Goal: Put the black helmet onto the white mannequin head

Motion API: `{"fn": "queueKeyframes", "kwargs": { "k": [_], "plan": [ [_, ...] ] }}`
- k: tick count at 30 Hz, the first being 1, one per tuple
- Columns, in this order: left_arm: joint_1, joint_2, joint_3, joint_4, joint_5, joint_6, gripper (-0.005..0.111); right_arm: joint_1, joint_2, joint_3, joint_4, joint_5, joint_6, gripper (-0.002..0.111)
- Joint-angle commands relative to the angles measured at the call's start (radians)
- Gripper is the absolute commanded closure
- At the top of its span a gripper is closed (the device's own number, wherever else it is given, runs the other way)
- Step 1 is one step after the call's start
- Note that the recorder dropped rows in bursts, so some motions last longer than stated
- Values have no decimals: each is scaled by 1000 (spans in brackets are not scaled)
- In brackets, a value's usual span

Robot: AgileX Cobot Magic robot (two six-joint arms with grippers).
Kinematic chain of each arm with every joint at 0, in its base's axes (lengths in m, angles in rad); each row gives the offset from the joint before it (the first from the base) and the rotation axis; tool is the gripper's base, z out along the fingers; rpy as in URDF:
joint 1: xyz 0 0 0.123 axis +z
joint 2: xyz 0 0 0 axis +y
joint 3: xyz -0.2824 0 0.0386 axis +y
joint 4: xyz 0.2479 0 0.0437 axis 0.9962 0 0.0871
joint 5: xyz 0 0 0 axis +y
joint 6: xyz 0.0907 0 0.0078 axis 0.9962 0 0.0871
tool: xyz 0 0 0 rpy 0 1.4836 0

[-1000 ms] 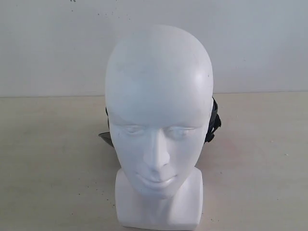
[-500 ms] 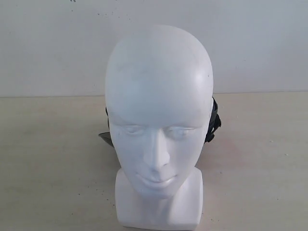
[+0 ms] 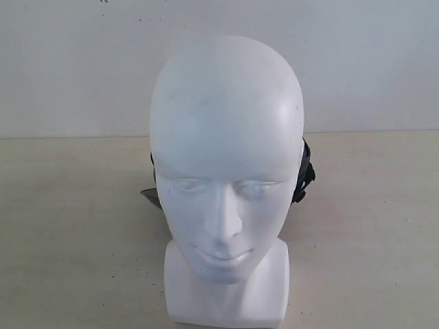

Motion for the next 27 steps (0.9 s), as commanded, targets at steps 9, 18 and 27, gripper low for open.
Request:
{"fn": "queueKeyframes", "kwargs": {
  "k": [9,18,27],
  "plan": [
    [0,-3,3,-5,-1,3,102,74,406,-122,258,282,-157,108],
    [0,-3,3,-5,-1,3,102,74,871,-259,425,63,-271,47],
    [0,-3,3,-5,-1,3,102,74,1269,-700,542,281,-285,48]
  ]
}}
